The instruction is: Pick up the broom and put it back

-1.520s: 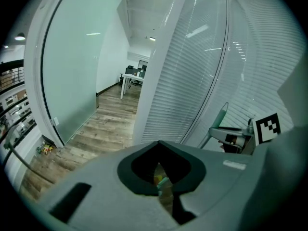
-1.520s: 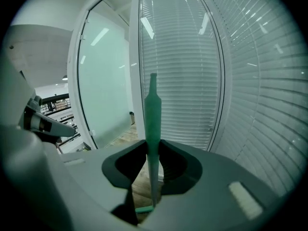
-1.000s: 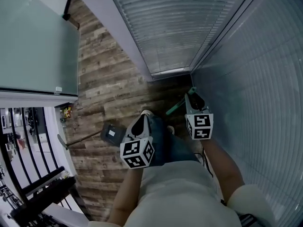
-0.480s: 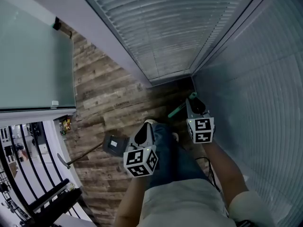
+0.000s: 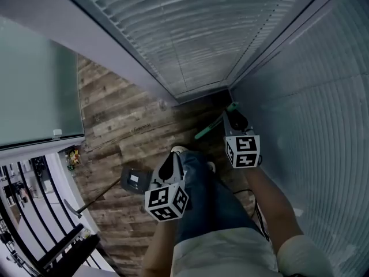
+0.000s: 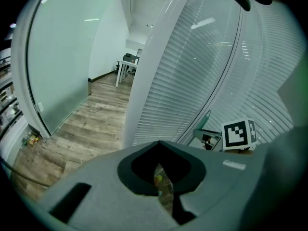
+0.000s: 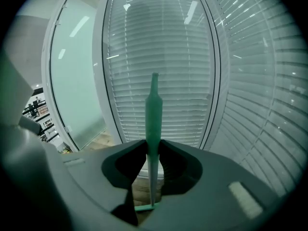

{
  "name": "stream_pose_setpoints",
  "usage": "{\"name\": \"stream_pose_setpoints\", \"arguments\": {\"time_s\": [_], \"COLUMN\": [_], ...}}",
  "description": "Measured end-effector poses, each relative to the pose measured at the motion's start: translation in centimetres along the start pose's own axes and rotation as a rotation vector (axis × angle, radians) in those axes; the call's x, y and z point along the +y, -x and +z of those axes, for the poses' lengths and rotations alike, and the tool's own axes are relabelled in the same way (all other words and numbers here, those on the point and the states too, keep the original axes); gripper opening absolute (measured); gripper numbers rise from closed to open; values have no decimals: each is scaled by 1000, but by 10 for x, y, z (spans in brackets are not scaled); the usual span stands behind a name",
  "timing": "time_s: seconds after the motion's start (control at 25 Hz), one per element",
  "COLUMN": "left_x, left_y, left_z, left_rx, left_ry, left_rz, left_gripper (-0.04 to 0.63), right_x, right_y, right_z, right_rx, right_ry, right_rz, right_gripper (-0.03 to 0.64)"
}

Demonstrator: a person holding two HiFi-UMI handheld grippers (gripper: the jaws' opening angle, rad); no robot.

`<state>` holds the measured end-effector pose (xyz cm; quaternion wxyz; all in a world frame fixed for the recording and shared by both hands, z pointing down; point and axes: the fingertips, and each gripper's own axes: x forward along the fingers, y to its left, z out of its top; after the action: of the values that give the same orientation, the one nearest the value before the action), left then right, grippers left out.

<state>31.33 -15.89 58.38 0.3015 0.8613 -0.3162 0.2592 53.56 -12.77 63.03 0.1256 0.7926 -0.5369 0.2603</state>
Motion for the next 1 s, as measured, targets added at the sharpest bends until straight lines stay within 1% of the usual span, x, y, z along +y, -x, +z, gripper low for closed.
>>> {"name": "stream_pose_setpoints", "arguments": {"time_s": [0.48,0.8,1.0], "left_x": [5,6,5], "left_y": [-15,-21,-25], "left_z": [8,3,-2], "left_rx": [7,14,19], "left_ry": [2,-3,-6], "left_rz": [-6,-5,-6], "left_gripper": [8,8,8], "right_x": [-20,-33,-38], "right_y": [-55,-85,-102], "right_z": [18,21,21], "right_rx": [-10,-8,2], "right_ry": [-36,-52,-37], "right_rz": [-22,-40,-35], "right_gripper": [94,95,98]}}
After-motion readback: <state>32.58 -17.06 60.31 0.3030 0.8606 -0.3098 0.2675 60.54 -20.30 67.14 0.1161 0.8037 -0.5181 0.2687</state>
